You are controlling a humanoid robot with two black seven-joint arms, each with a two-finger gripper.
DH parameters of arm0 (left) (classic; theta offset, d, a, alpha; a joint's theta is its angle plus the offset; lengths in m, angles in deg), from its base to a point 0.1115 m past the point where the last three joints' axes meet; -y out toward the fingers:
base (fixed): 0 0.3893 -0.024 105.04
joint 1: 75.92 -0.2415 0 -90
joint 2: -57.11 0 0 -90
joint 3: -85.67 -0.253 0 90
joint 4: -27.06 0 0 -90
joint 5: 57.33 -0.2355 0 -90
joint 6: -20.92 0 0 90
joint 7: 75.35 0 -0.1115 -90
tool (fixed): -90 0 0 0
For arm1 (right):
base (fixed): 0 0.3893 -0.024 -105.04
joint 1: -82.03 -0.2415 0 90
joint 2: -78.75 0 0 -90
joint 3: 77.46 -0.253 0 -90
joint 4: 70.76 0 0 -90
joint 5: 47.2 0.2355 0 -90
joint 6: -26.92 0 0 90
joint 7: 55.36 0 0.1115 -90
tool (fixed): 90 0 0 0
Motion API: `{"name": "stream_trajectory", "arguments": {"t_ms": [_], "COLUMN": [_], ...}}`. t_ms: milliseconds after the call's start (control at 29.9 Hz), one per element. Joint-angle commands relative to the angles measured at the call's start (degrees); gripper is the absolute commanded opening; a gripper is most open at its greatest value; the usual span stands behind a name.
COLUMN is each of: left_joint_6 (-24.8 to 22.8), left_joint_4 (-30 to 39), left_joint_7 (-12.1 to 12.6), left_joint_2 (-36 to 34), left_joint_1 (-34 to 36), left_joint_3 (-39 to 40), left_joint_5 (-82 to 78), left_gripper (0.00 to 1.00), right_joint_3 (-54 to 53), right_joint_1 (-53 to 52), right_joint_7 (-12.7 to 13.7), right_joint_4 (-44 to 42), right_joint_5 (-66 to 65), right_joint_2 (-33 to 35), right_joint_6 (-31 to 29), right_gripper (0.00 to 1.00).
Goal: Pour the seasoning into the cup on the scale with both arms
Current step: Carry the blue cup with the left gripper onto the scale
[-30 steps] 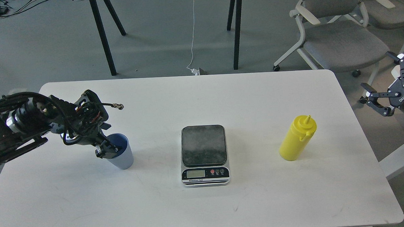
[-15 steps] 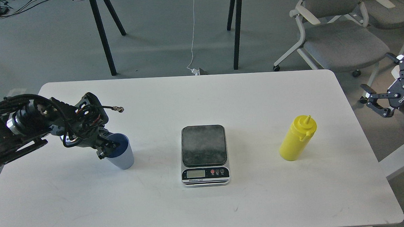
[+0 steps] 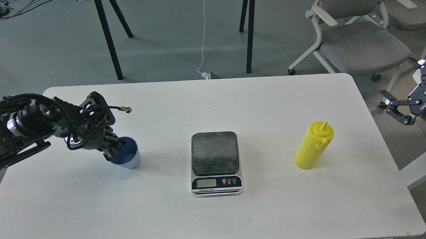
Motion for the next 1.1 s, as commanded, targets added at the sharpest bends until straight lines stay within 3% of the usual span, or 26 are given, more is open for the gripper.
{"name": "stream_trajectory", "arguments": {"t_ms": [0,134,301,535,735,1070], "left_joint_6": [-2.92,-7.46,-7.46,-7.46,-7.46,-7.46], "left_joint_4": [1.51,3.63,4.16,1.70,-1.29,-1.56], "left_joint_7": [0.00,0.00,0.00,0.00,0.00,0.00], "left_joint_2": [0.25,4.72,14.12,27.22,31.28,31.28], "left_joint_1": [5.00,11.77,16.70,18.20,16.62,14.07], "left_joint_3": [0.33,0.42,0.51,0.16,-0.19,-0.37], "left_joint_5": [0.00,0.00,0.00,0.99,0.73,0.46], "left_gripper": [0.05,0.05,0.06,0.06,0.06,0.07], "right_joint_3": [-0.09,-0.17,-0.09,-0.26,-0.44,-0.44], "right_joint_1": [0.00,0.00,0.00,0.79,1.32,1.32], "right_joint_7": [0.00,0.00,0.00,0.00,-0.09,-0.09], "right_joint_4": [0.01,0.10,0.01,0.10,0.18,0.10], "right_joint_5": [0.00,0.00,0.00,0.09,0.09,0.09], "right_joint_2": [-0.09,-0.09,-0.09,-0.09,-0.09,-0.88], "right_joint_6": [0.00,0.00,0.00,0.00,0.00,0.00], "right_gripper": [0.99,0.99,0.99,0.99,0.99,0.99]}}
